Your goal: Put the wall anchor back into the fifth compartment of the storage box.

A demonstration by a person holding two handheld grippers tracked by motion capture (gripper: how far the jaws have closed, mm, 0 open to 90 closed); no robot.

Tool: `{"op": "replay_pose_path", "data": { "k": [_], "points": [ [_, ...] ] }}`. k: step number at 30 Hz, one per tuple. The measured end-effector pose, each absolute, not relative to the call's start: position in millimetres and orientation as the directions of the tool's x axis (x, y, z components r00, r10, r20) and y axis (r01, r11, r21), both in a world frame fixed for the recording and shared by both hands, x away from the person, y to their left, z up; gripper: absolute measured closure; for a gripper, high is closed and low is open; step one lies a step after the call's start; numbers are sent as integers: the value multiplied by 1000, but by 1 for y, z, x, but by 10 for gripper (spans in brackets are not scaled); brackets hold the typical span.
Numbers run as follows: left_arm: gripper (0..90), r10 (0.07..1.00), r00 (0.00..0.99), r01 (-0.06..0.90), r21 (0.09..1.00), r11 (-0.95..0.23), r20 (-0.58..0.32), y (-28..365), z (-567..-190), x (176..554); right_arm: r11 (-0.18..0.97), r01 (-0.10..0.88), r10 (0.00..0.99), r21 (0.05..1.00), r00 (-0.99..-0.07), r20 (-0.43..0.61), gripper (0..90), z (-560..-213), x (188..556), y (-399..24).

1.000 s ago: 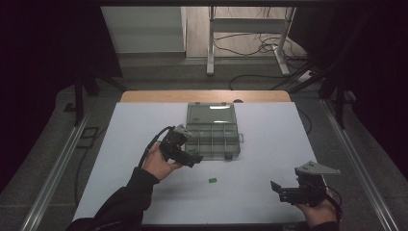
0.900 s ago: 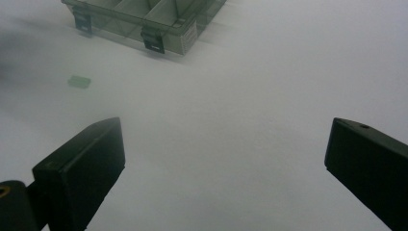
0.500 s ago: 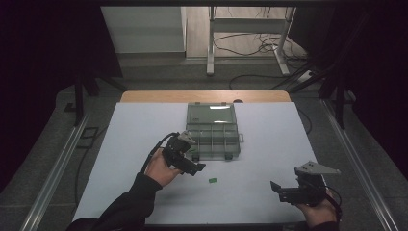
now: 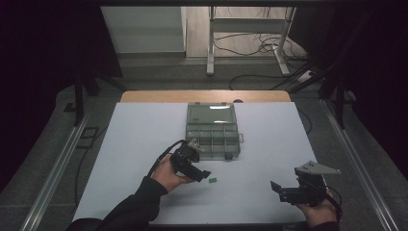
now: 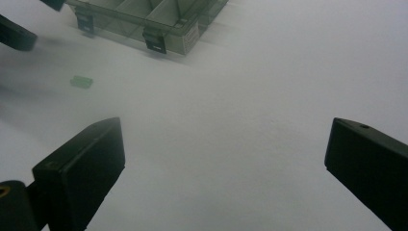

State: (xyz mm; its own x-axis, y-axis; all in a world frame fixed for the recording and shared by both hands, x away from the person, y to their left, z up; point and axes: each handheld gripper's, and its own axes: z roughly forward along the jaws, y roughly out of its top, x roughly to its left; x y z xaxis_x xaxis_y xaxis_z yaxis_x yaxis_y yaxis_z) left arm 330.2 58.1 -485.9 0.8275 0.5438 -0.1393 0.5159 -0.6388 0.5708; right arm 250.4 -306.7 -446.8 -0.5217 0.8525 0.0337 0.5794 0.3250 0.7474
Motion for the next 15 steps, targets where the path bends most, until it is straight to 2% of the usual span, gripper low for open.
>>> {"op": "replay_pose_path", "data": {
  "k": [2, 11, 15],
  "points": [
    [260, 528, 840, 498, 563, -660, -123, 55, -488, 330, 325, 579, 852, 748, -522, 34, 8, -447, 250, -307],
    [519, 514, 836, 526, 545, -653, -191, 44, -501, 333, 327, 581, 851, 745, -524, 35, 8, -447, 251, -307],
    [627, 494, 849, 509, 537, -673, -187, 37, -504, 331, 328, 582, 851, 744, -525, 35, 8, -447, 251, -307]
  ]
}}
